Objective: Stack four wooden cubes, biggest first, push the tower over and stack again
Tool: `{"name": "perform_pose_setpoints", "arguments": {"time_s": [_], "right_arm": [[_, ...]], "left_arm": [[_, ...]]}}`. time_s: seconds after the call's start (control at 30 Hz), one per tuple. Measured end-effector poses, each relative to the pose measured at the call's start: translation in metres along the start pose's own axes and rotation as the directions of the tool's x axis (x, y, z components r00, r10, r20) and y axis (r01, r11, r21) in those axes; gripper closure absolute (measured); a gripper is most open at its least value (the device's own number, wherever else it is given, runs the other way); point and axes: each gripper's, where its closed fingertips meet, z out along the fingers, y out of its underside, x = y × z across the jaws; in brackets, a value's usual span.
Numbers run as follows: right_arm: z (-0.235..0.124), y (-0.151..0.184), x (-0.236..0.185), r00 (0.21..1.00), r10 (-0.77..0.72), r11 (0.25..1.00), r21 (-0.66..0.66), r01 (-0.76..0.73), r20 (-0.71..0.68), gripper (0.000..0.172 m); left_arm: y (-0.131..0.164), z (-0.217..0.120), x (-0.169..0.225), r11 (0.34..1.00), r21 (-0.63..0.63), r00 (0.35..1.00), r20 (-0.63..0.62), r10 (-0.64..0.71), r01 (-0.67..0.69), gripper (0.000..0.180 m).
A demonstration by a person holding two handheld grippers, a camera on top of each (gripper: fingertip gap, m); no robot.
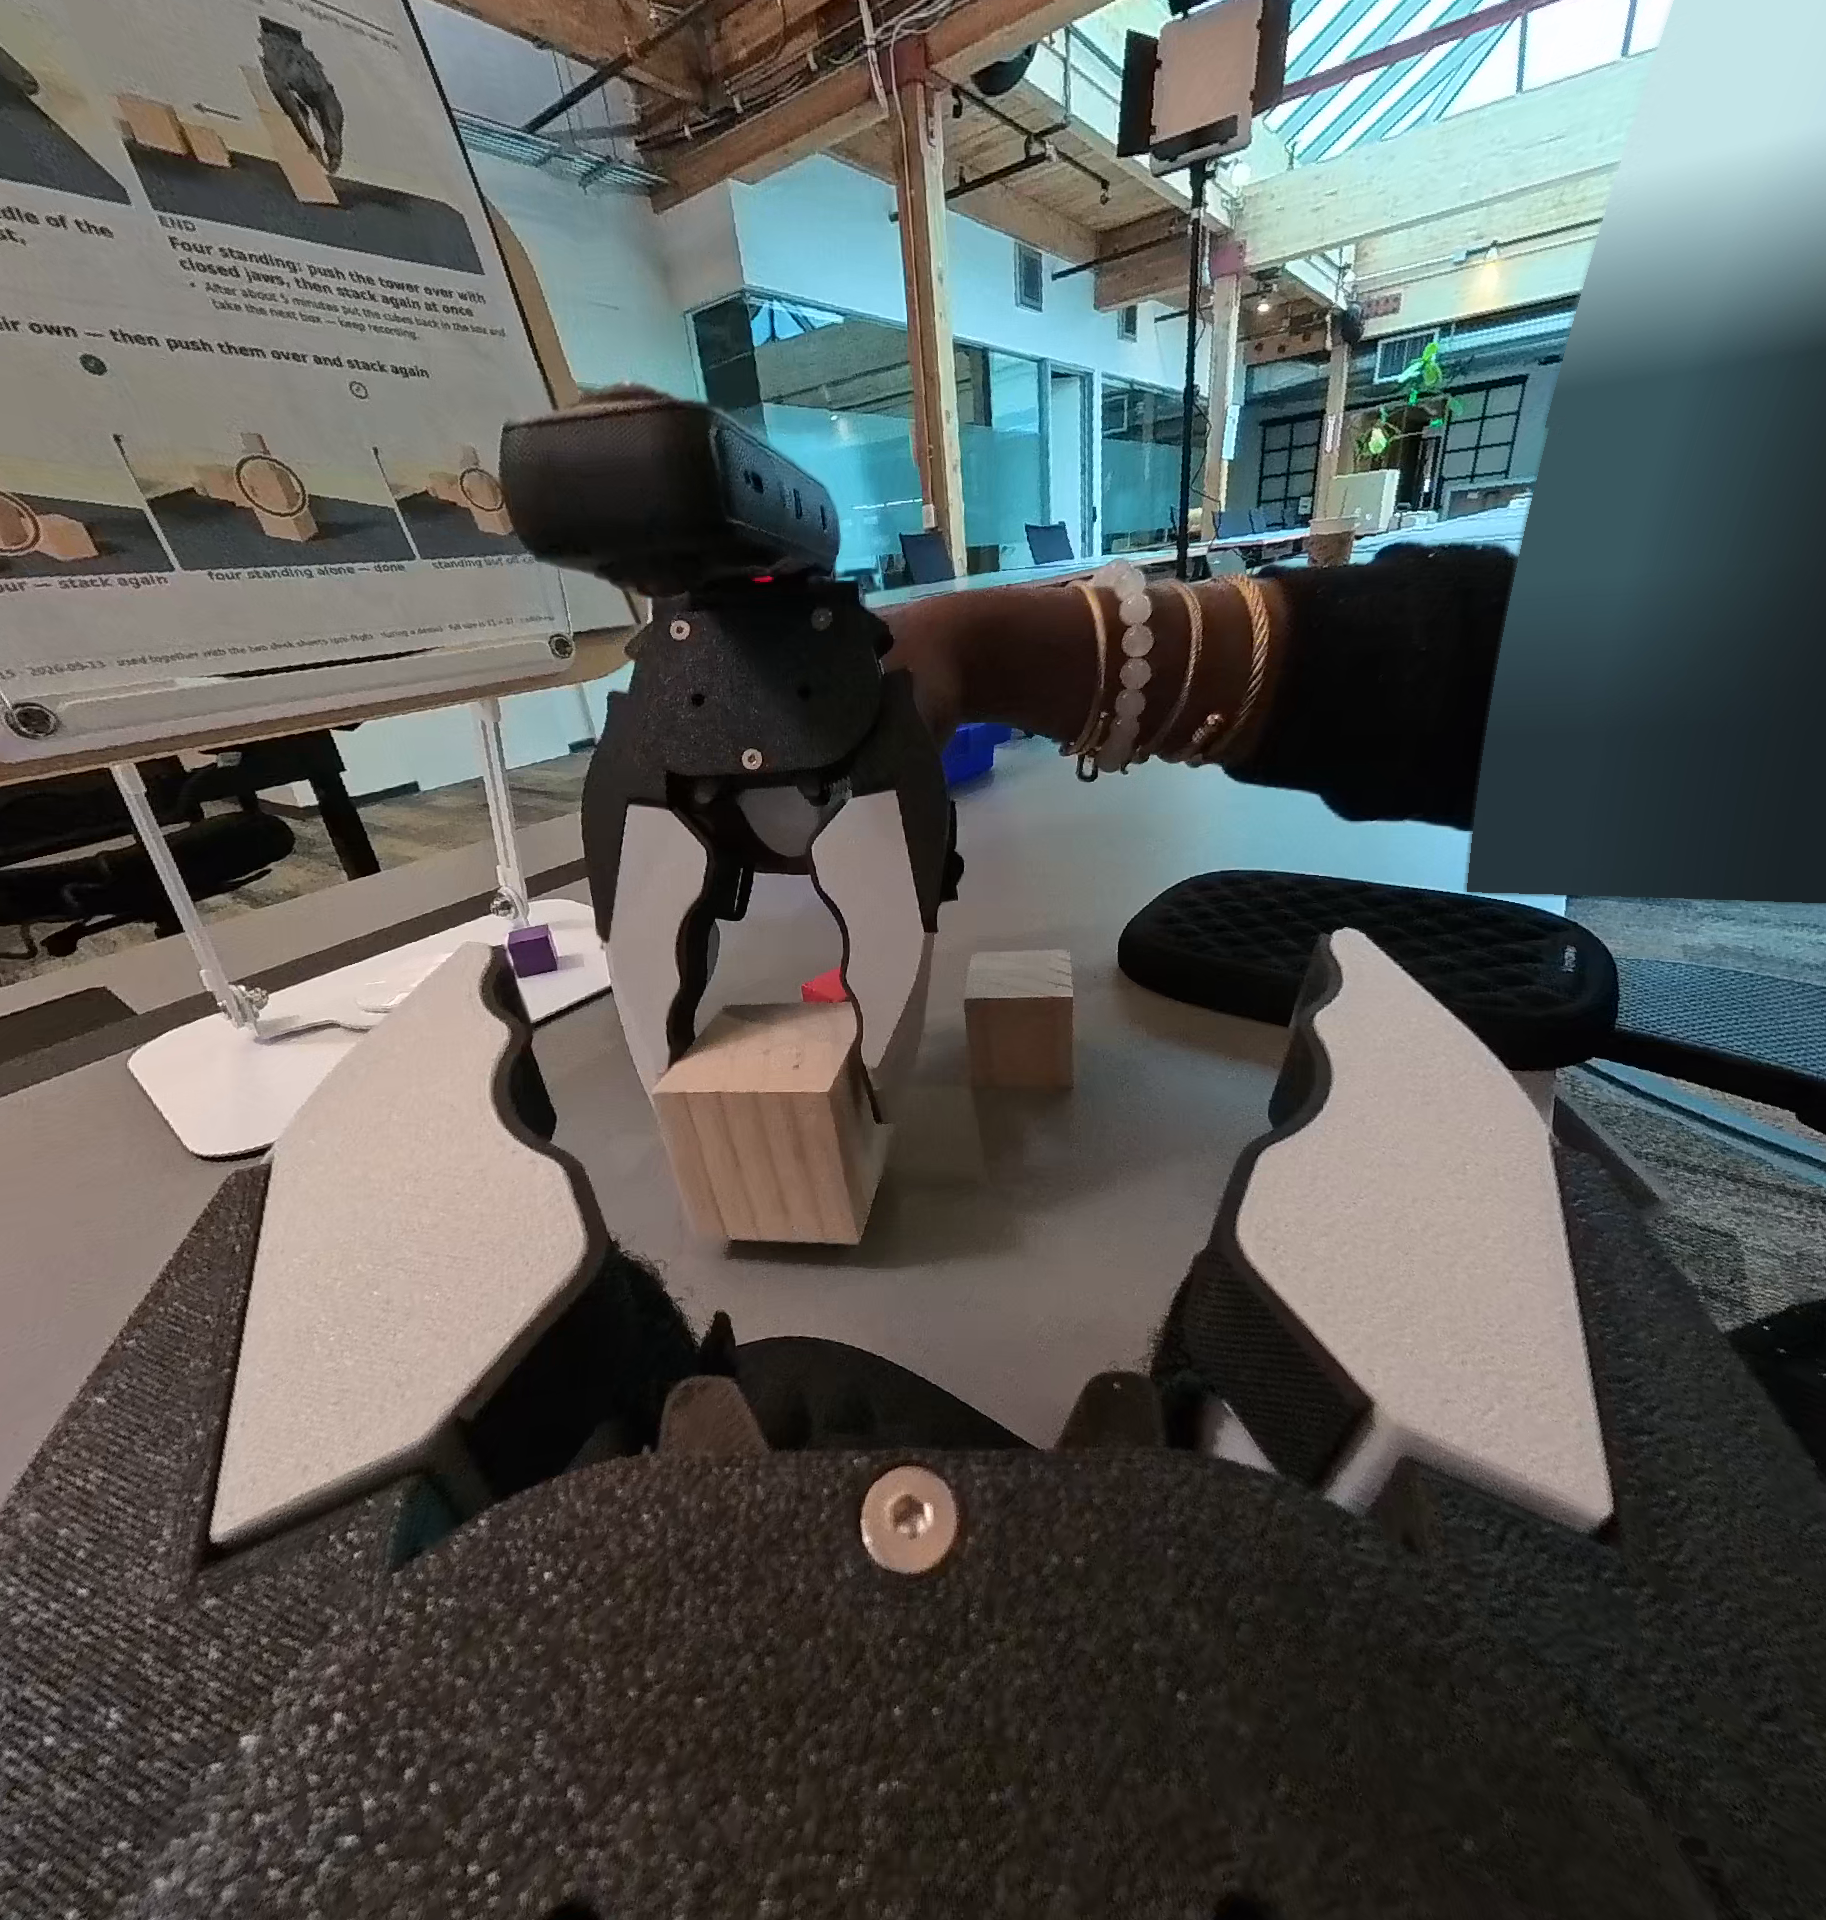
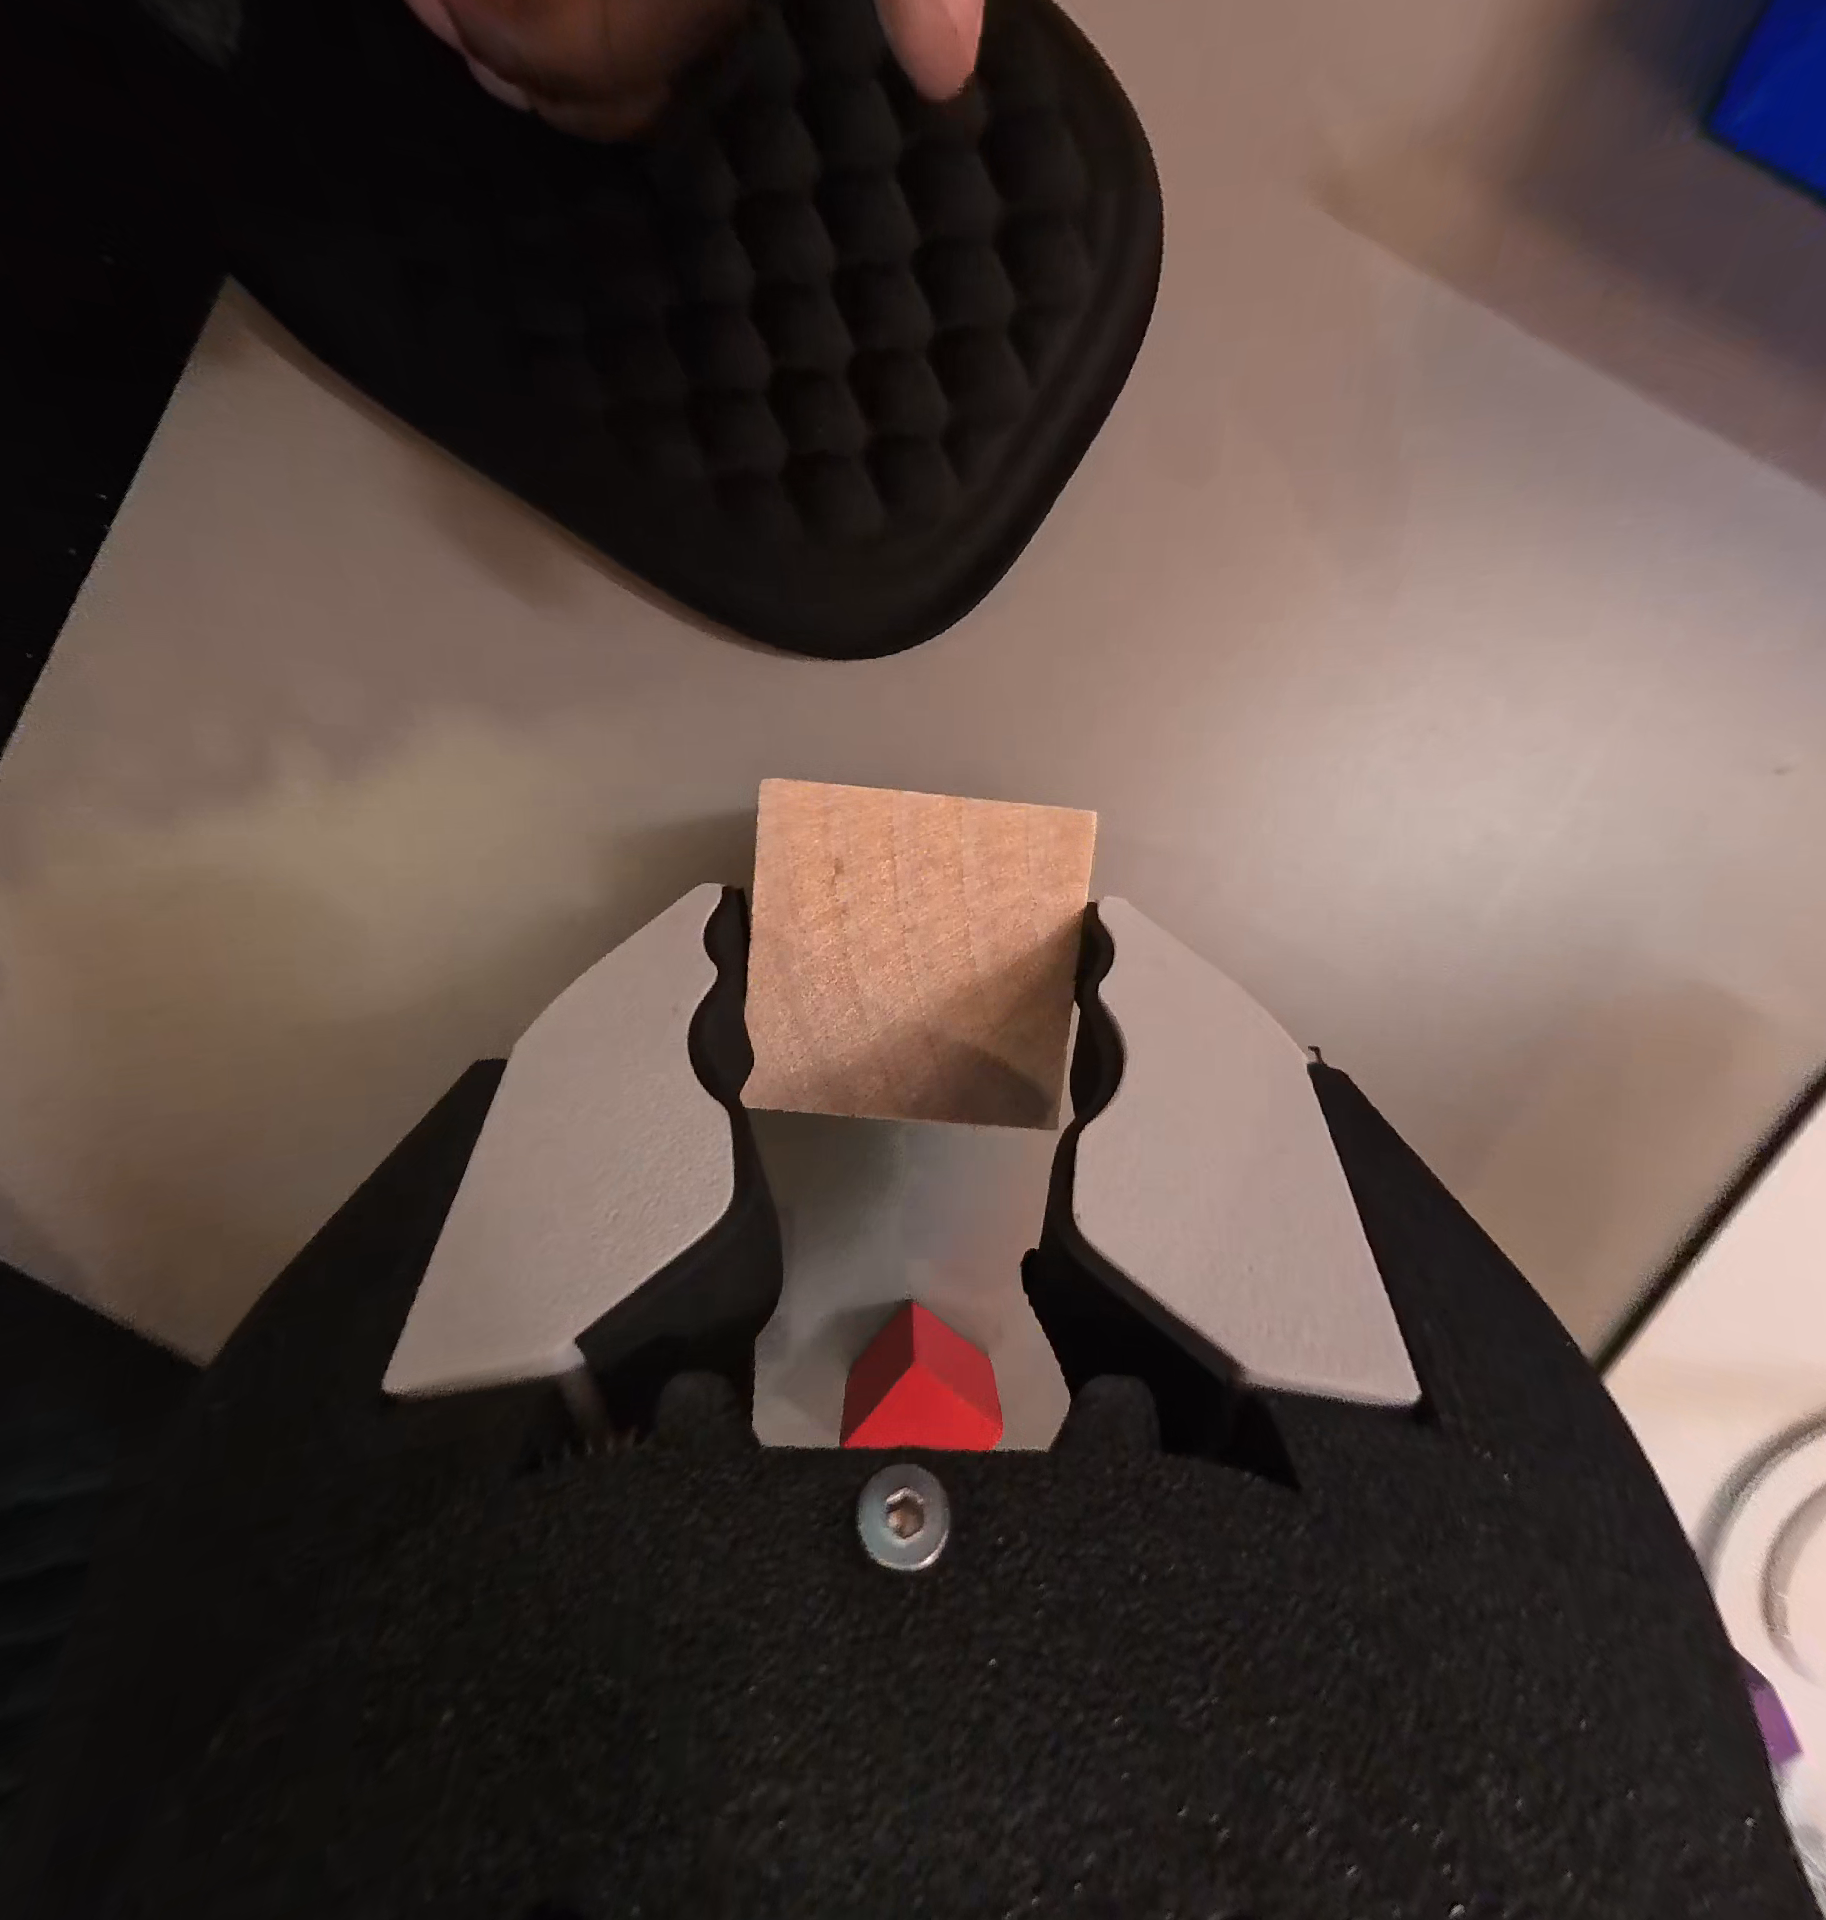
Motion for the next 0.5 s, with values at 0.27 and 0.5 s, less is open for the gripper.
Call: {"name": "perform_pose_setpoints", "arguments": {"time_s": [0.27, 0.5], "right_arm": [[0.0065, 0.0039, -0.0025, 1.000, 0.001, 1.000, -0.006, -0.001, 0.025, 0.112], [0.0055, 0.0024, -0.0029, 0.999, 0.017, 1.000, 0.014, -0.017, 0.028, 0.110]], "left_arm": [[0.0003, 0.0002, 0.0005, 1.000, -0.002, 1.000, 0.000, 0.004, -0.004, 0.045], [0.0007, 0.0005, 0.0010, 1.000, -0.005, 1.000, -0.001, 0.010, -0.010, 0.045]]}}
